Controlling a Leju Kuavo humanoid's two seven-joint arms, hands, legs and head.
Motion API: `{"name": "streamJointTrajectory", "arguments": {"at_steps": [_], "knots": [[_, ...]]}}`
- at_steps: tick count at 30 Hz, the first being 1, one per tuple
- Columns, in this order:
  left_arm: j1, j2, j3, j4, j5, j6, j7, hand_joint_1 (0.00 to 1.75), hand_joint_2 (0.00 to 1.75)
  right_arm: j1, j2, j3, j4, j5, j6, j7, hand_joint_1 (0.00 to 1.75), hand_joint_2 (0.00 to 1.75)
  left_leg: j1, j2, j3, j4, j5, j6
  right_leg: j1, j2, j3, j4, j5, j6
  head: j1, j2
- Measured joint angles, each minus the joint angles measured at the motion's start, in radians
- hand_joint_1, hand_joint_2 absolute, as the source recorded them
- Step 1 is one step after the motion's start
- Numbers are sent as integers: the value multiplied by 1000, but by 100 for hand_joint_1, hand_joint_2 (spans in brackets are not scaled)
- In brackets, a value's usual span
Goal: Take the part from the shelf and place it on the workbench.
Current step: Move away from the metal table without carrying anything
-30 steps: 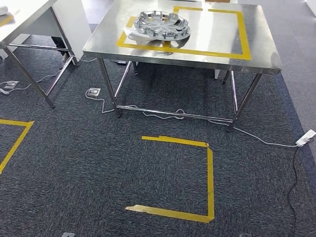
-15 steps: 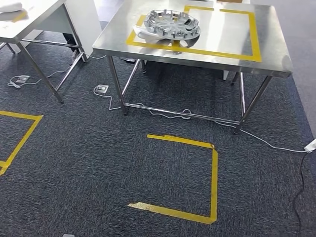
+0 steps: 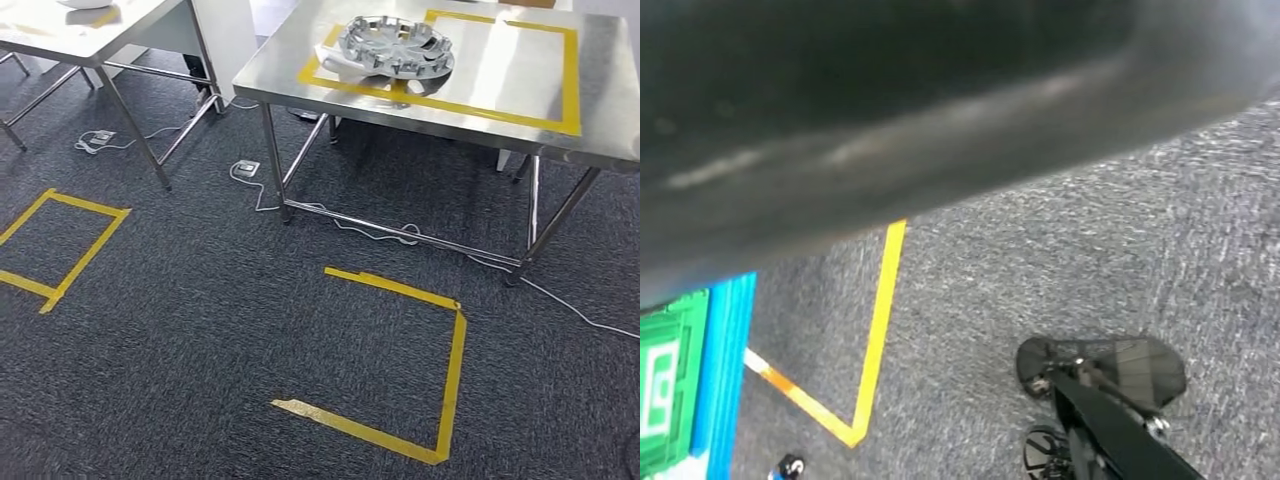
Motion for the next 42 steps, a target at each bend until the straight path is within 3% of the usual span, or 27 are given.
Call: {"name": "streamJointTrajectory", "arguments": {"at_steps": [2, 3, 5, 7, 9, 11, 12, 13, 14, 16, 18, 19, 20, 21, 23, 25, 27, 28, 29, 30, 31, 33, 34, 36, 38, 40, 42], "knots": [[-4, 0, 0, 0, 0, 0, 0, 0, 0, -2, 0, 5, 0, 3, 0, 0, 0, 0, -12, 45, 62, -119, 32, 10, 5, -20, 3, 2, -6, 8, 0, 0], [-6, 1, 0, 0, 0, -1, 0, 0, 0, -2, 0, 8, 0, 4, 1, 0, 0, 0, -17, 59, 72, -145, 32, 14, 7, -31, 3, 4, -9, 13, 1, 0], [-6, 2, 0, 0, 0, -3, 0, 0, 0, -4, 0, 12, 0, 7, 2, 0, 0, 0, -22, 46, 72, -155, 28, 23, 7, -53, 5, 4, -14, 24, 2, 0], [-1, 3, 0, 0, 0, -3, 0, 0, 0, -9, 1, 15, 0, 9, 3, -1, 0, 0, -20, 24, 72, -162, 33, 34, 2, -19, -4, 28, -36, 32, 4, 0], [-4, 3, 1, 0, -1, -4, 0, 0, 0, -9, 1, 17, 0, 9, 3, -1, 0, 0, -17, 0, 72, -165, 38, 46, -1, 46, -53, 130, -93, 37, 6, 0], [-7, 3, 1, 0, -1, -4, 0, 0, 0, -4, 1, 18, 1, 9, 3, 0, 0, 0, -18, -28, 69, -165, 40, 51, 2, 70, -122, 265, -145, 36, 8, 0], [-7, 3, 1, 0, -1, -4, 0, 0, 0, -3, 0, 19, 1, 9, 3, 0, 0, 0, -19, -42, 69, -165, 41, 52, 3, 72, -143, 299, -147, 35, 8, 0], [-5, 3, 1, 0, -1, -4, 1, 0, 0, -2, 0, 20, 1, 9, 3, 0, 0, 0, -20, -56, 69, -165, 41, 52, 4, 74, -147, 293, -128, 33, 8, 0], [-4, 2, 1, 0, 0, -4, 1, 0, 0, -1, 0, 20, 1, 9, 3, 0, 0, 0, -21, -70, 70, -164, 42, 52, 5, 79, -129, 246, -91, 30, 8, 0], [-3, 1, 1, 0, 0, -4, 1, 0, 0, -2, 0, 21, 1, 11, 2, 0, 0, 0, -22, -96, 71, -163, 43, 49, 4, 123, -66, 101, -17, 19, 8, 0], [-5, -1, 1, 0, 0, -4, 2, 0, 0, -3, -2, 22, 1, 14, 1, 0, 0, 0, -20, -119, 66, -160, 46, 40, 4, 163, -28, 16, 7, 12, 8, 0], [-5, -1, 1, 0, 0, -4, 2, 0, 0, -3, -2, 22, 1, 17, 1, 0, 0, 0, -18, -131, 62, -160, 49, 33, 5, 165, -22, 7, 5, 9, 7, 0], [-3, 0, 1, 1, 0, -3, 2, 0, 0, -3, -2, 24, 1, 21, 2, 0, 0, 0, -16, -143, 58, -161, 52, 26, 6, 154, -18, 3, 8, 6, 8, 0], [0, 0, 1, 1, 0, -3, 2, 0, 0, -3, -1, 26, 1, 25, 4, -1, 0, 0, -14, -140, 55, -159, 51, 20, 5, 141, -14, -3, 12, 1, 7, 0], [3, 1, 1, 2, 0, -3, 3, 0, 0, -2, 1, 33, 1, 33, 8, -1, 0, 0, -13, -97, 35, -119, 21, 8, 1, 114, -8, -15, 21, -9, 3, 0], [1, 1, 1, 2, 0, -4, 3, 0, 0, 3, 2, 39, 2, 41, 15, -2, 0, 0, -7, -43, -18, -5, -47, -6, 1, 83, -7, -20, 23, -12, 0, 0], [0, 2, 2, 2, 0, -5, 4, 0, 0, 6, 1, 45, 2, 48, 24, -2, 0, 0, 4, -28, -66, 101, -87, -21, 0, 51, -9, -20, 21, -11, -1, 0], [2, 2, 2, 2, 0, -6, 4, 0, 0, 6, 1, 49, 2, 52, 29, -2, 0, 0, 10, -25, -67, 108, -80, -26, -1, 37, -9, -20, 20, -9, -1, 0], [4, 2, 2, 3, 0, -6, 4, 0, 0, 5, 1, 53, 3, 57, 33, -2, 0, 0, 15, -20, -49, 76, -55, -31, -2, 25, -7, -20, 18, -7, -1, 0], [5, 3, 2, 3, 0, -7, 4, 0, 0, 5, 2, 57, 3, 61, 36, -2, 0, 0, 19, -7, -13, 13, -21, -35, -4, 13, -4, -19, 15, -2, -1, 0], [5, 3, 2, 3, 0, -7, 4, 0, 0, 5, 1, 62, 3, 65, 38, -2, 0, 0, 19, 20, 26, -57, 5, -39, -3, 1, 0, -19, 12, 3, -2, 0], [1, 4, 2, 3, 0, -8, 4, 0, 0, 4, -1, 69, 3, 72, 40, -2, 0, 0, 15, 56, 76, -149, 29, -28, 1, -19, 5, -17, 3, 18, -1, 0], [0, 4, 2, 3, 0, -9, 4, 0, 0, 3, -2, 72, 3, 76, 41, -2, 0, 0, 11, 61, 82, -161, 26, -19, 3, -29, 8, -18, -1, 25, 0, 0], [2, 4, 2, 3, -1, -9, 6, 0, 0, -2, -3, 79, 3, 81, 41, -1, 0, 0, 8, 37, 81, -163, 25, 1, -1, -42, 18, -20, -8, 38, 3, 0], [3, 5, 2, 3, -1, -9, 8, 0, 0, -4, -3, 86, 3, 86, 40, -1, 0, 0, 8, 17, 83, -166, 28, 17, -6, -7, 7, 16, -37, 47, 5, 0], [0, 6, 2, 3, -1, -9, 9, 0, 0, -1, -4, 92, 4, 91, 40, -1, 0, 0, 6, -5, 83, -167, 29, 29, -6, 48, -54, 143, -102, 46, 8, 0], [-2, 6, 2, 3, -1, -9, 10, 0, 0, 4, -5, 95, 4, 93, 40, 0, 0, 0, 1, -33, 83, -167, 28, 34, -3, 69, -128, 277, -143, 41, 9, 0]]}}
